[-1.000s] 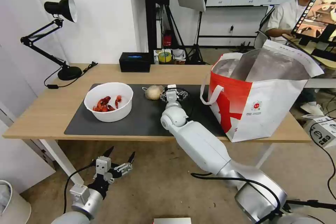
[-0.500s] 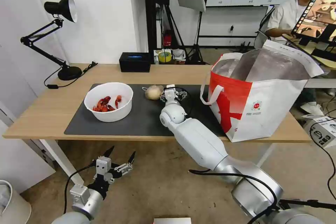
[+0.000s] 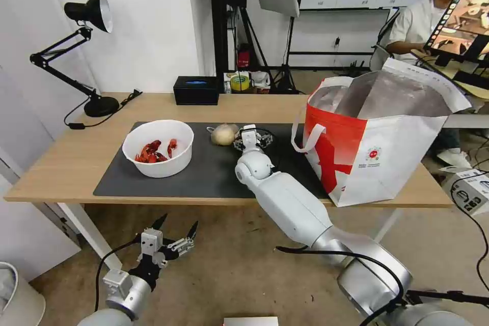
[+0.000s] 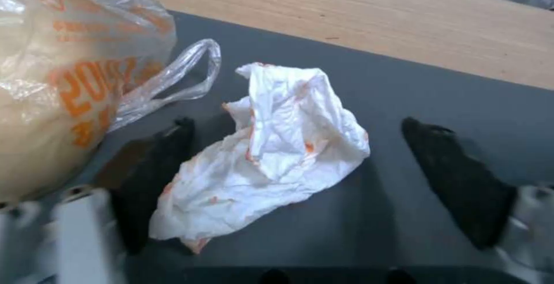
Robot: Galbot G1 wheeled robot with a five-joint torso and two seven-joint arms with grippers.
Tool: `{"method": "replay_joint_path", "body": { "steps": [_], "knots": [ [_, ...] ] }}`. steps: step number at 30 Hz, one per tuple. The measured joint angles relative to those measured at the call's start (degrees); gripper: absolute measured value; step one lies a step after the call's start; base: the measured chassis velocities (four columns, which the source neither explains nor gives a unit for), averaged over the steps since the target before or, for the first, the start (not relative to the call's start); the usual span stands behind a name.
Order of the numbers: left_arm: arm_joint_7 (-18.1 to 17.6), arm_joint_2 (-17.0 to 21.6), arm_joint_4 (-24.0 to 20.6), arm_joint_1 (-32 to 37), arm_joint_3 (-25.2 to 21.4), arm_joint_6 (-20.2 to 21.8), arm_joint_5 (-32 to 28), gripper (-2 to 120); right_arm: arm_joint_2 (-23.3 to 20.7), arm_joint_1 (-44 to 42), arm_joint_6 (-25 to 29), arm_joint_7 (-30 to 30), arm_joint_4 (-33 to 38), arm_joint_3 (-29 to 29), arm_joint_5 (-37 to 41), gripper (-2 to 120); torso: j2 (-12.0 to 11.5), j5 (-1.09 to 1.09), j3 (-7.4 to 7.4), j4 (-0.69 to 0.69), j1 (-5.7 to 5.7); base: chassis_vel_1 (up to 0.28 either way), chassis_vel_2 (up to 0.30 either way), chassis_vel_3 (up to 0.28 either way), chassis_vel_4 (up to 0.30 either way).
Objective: Pick up the trash from the table and place it into the takeout bag.
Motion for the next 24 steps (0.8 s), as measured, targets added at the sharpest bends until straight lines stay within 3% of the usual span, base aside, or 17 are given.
{"method": "replay_joint_path", "body": {
  "steps": [6, 13, 22, 24],
  "knots": [
    [0.00, 0.06, 0.00, 0.00, 0.04, 0.00, 0.00, 100, -0.28, -0.33, 0.09, 0.03, 0.40, 0.01, 0.22, 70, 0.00, 0.00, 0.00, 0.00, 0.00, 0.000, 0.000, 0.000, 0.000],
    [0.00, -0.02, -0.05, 0.09, 0.08, -0.01, 0.00, 100, -0.67, -0.93, 0.23, 0.20, 1.44, -0.11, 1.34, 39, 0.00, 0.00, 0.00, 0.00, 0.00, 0.000, 0.000, 0.000, 0.000],
    [-0.03, -0.05, -0.44, 0.32, 0.06, -0.03, 0.00, 100, -0.74, -1.24, 1.03, 0.30, 2.27, 0.03, 1.80, 14, 0.00, 0.00, 0.00, 0.00, 0.00, 0.000, 0.000, 0.000, 0.000],
    [-0.06, -0.07, -0.69, 0.55, -0.03, -0.05, 0.00, 100, -1.80, -1.75, 2.29, 0.15, 4.23, -0.03, 1.88, 1, 0.00, 0.00, 0.00, 0.00, 0.00, 0.000, 0.000, 0.000, 0.000]
  ]
}}
